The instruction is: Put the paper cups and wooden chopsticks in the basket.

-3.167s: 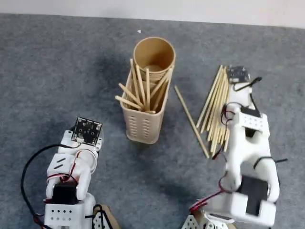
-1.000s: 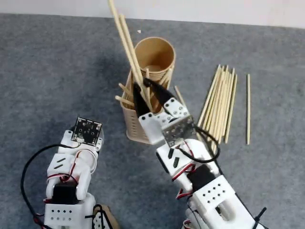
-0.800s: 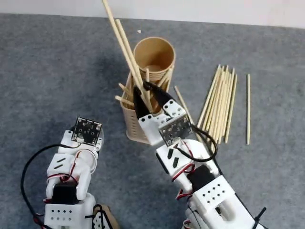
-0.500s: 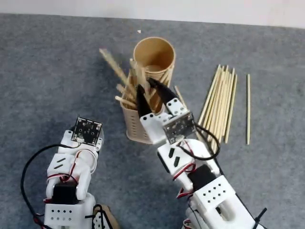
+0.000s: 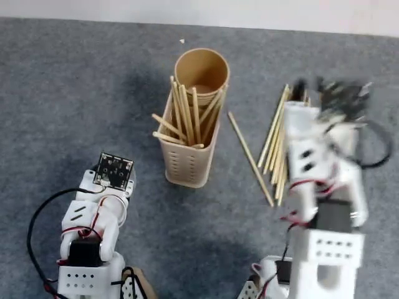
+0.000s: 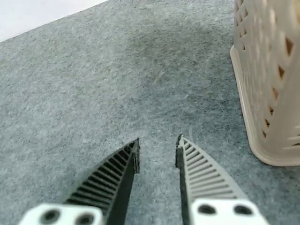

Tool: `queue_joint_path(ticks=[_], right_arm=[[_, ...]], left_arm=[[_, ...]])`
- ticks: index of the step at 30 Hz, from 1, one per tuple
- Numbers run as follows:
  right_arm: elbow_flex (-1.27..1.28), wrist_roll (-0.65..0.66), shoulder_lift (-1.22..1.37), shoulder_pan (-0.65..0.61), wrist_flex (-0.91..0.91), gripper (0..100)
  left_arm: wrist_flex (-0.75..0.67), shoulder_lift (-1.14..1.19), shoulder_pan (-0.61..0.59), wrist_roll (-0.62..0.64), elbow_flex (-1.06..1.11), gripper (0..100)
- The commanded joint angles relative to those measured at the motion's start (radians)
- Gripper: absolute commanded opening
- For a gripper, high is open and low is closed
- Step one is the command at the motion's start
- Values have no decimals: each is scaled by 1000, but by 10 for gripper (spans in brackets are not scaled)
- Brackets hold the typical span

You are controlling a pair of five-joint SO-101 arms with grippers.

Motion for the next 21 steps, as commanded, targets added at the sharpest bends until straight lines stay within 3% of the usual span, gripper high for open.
queue_joint_path(ticks=[1,5,11,21], right_arm=[[-245,87,216,58,240,94],[-337,157,535,61,371,94],[-341,203,940,84,372,95],[-340,196,1167,84,248,95]], left_arm=[[-17,-2,16,-11,18,159],[-17,-2,16,-11,18,159],[-17,-2,16,-11,18,159],[-17,-2,16,-11,18,160]])
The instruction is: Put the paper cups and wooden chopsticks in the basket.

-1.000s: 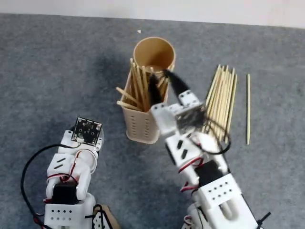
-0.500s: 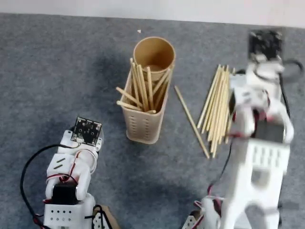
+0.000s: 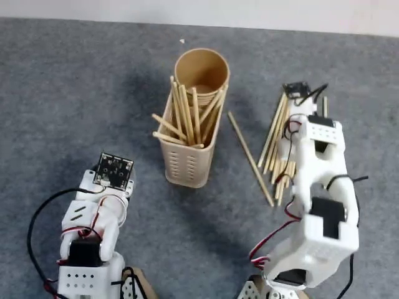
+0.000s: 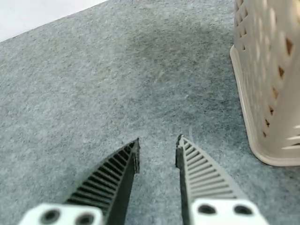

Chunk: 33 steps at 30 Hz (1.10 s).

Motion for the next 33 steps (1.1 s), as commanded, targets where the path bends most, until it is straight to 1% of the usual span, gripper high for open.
queue_joint_path(ticks=[1,8,11,12,14,17,19,23,25,27,30,33], right_arm=[[-41,8,18,12,-38,95],[-45,6,88,15,-51,86],[-47,6,87,21,-47,0],[-48,6,85,25,-47,13],[-54,6,67,28,-47,4],[-70,5,-21,30,-33,5],[-85,-44,-122,25,-10,5],[-108,-233,-404,21,5,5],[-104,-319,-549,-7,-2,5],[-101,-338,-682,-53,-2,5],[-99,-339,-851,-173,-2,7],[-99,-338,-975,-343,-8,10]], left_arm=[[-17,-2,16,-11,18,160],[-17,-2,16,-11,18,160],[-17,-2,16,-11,18,160],[-17,-2,16,-11,18,160],[-17,-2,16,-11,18,160],[-17,-2,16,-11,18,160],[-17,-2,16,-11,18,160],[-17,-2,16,-11,18,160],[-17,-2,16,-11,18,160],[-17,-2,16,-11,18,160],[-17,-2,16,-11,18,160],[-17,-2,16,-11,18,160]])
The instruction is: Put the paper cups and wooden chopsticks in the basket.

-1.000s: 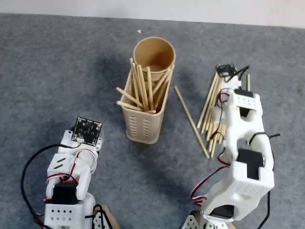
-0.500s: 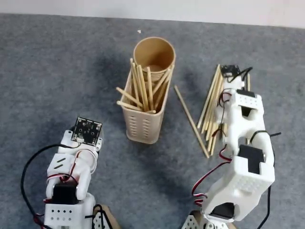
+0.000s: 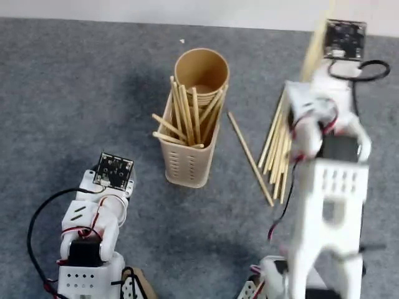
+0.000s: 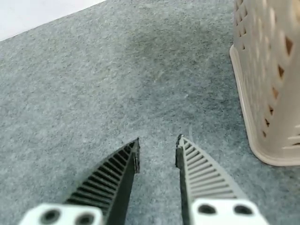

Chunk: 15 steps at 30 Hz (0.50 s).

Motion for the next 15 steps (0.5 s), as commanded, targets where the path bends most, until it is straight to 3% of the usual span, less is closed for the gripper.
queue_joint_path(ticks=[1,6,12,15], right_arm=[[-36,-11,-182,-205,-19,10],[24,5,-295,-351,-127,6],[472,14,-522,-499,-673,6],[700,68,-588,-556,-832,6]], left_arm=[[-17,-2,16,-11,18,160],[-17,-2,16,-11,18,160],[-17,-2,16,-11,18,159],[-17,-2,16,-11,18,159]])
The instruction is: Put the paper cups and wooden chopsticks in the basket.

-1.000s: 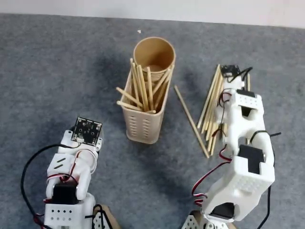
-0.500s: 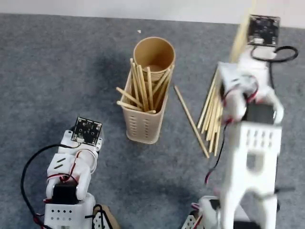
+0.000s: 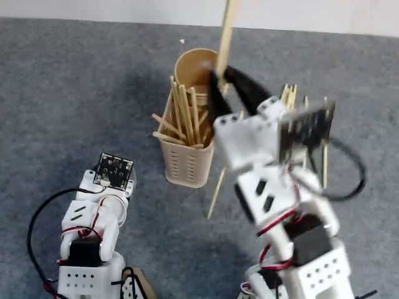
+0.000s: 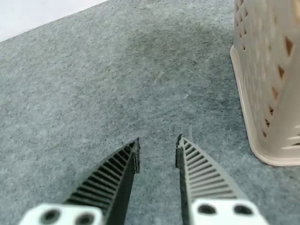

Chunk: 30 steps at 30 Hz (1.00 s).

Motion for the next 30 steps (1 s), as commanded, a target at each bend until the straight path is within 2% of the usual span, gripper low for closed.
queue_joint_path(ticks=[1,6,9,13,17,20,22,27,30], right_arm=[[262,58,-71,-65,-232,6],[498,104,-76,-68,-469,6],[588,133,-77,-67,-542,6],[627,137,-81,-51,-544,22],[625,135,-82,-33,-542,120],[618,135,-82,-22,-542,110],[567,135,-82,8,-492,103],[323,133,-82,84,-179,101],[142,100,-70,202,10,101]], left_arm=[[-17,-2,16,-11,18,159],[-17,-2,16,-11,18,159],[-17,-2,16,-11,18,159],[-17,-2,16,-11,18,159],[-17,-2,16,-11,18,159],[-17,-2,16,-11,18,159],[-17,-2,16,-11,18,159],[-17,-2,16,-11,18,159],[-17,-2,16,-11,18,159]])
